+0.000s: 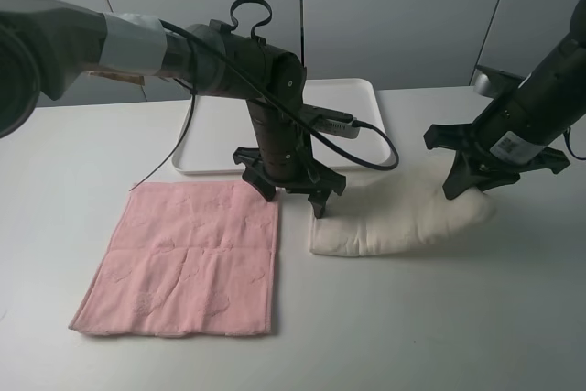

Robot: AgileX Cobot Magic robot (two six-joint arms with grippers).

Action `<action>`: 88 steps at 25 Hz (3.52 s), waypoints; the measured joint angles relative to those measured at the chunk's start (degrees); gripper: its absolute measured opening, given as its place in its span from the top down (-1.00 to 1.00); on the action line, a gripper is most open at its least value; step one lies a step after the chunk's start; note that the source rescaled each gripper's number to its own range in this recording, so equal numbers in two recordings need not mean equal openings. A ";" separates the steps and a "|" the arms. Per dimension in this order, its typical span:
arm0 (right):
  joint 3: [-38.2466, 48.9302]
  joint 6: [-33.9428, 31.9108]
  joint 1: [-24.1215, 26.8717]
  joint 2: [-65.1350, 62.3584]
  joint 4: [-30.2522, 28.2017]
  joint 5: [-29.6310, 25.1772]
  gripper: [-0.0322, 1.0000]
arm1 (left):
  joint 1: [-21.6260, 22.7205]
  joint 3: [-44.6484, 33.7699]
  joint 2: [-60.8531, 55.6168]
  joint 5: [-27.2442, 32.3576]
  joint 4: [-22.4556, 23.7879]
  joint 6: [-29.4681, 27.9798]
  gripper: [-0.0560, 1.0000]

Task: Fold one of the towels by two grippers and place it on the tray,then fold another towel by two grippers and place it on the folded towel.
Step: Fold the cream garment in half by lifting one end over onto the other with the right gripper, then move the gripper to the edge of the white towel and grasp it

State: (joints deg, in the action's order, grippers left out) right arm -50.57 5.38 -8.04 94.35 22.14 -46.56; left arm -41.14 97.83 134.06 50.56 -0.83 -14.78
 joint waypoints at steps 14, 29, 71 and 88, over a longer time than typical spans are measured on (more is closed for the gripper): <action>0.00 8.41 0.00 1.71 17.76 -1.36 0.77 | 0.00 0.00 0.00 0.00 0.10 0.00 -0.99; 0.00 16.16 0.00 6.21 28.03 0.71 0.77 | 0.00 0.00 0.00 -0.21 0.10 -0.36 -0.99; 3.36 32.79 -4.59 6.31 44.83 6.34 -0.28 | 0.37 0.05 -7.63 5.45 -2.01 3.98 -0.99; 0.76 22.70 -4.59 6.33 27.28 13.49 -0.68 | 1.69 0.05 -13.18 9.49 1.38 4.29 -0.99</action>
State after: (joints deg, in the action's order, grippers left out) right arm -49.80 28.08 -12.63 100.68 49.42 -33.07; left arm -39.45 97.88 120.89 60.05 0.55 -10.49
